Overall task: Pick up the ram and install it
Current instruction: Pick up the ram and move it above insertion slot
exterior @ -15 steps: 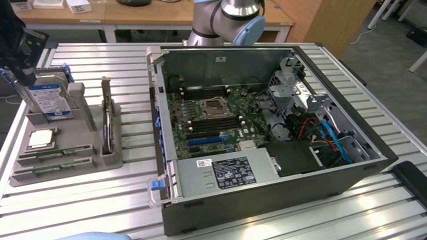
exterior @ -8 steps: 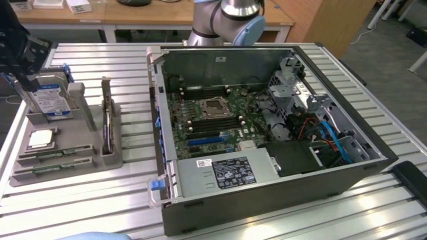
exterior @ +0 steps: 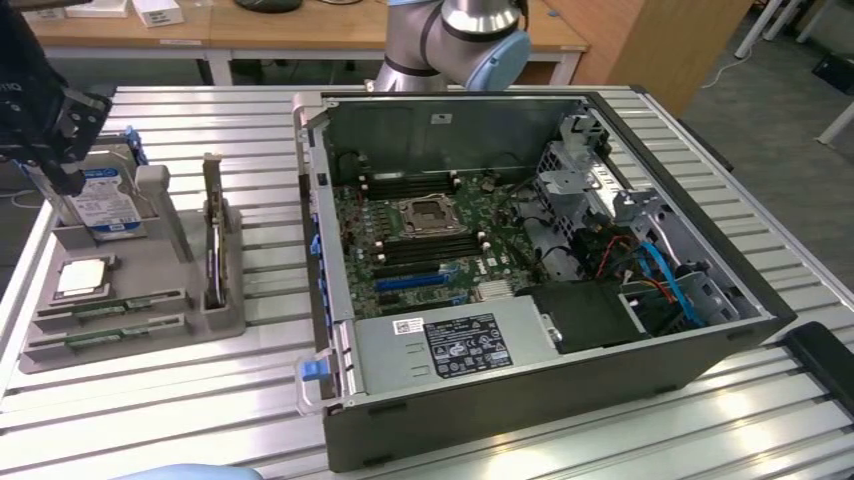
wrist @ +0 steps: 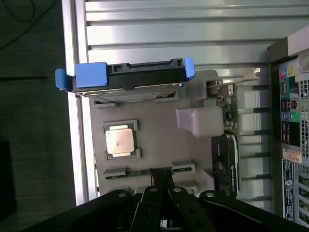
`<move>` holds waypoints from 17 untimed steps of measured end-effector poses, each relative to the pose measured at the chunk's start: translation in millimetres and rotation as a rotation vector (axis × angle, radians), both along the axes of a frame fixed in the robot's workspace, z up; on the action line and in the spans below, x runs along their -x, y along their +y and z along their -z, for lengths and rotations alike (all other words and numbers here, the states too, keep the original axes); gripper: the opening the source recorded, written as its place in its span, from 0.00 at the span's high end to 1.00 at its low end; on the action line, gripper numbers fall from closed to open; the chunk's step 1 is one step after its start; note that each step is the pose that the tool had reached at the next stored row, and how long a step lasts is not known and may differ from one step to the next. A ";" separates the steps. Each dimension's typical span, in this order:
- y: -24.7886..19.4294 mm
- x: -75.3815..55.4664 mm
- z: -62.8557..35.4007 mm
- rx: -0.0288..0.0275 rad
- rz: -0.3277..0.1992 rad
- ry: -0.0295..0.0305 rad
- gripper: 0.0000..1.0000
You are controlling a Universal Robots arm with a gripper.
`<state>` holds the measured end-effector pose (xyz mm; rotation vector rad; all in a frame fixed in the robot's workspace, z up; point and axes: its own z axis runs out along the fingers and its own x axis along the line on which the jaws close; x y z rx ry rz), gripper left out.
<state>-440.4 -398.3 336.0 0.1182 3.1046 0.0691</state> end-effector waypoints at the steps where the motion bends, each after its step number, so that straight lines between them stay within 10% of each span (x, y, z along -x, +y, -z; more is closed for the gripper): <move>1: 0.0 0.0 1.9 0.0000 0.000 0.0000 0.90; 17: 0.0 0.1 21.9 0.0000 0.000 -0.0002 0.90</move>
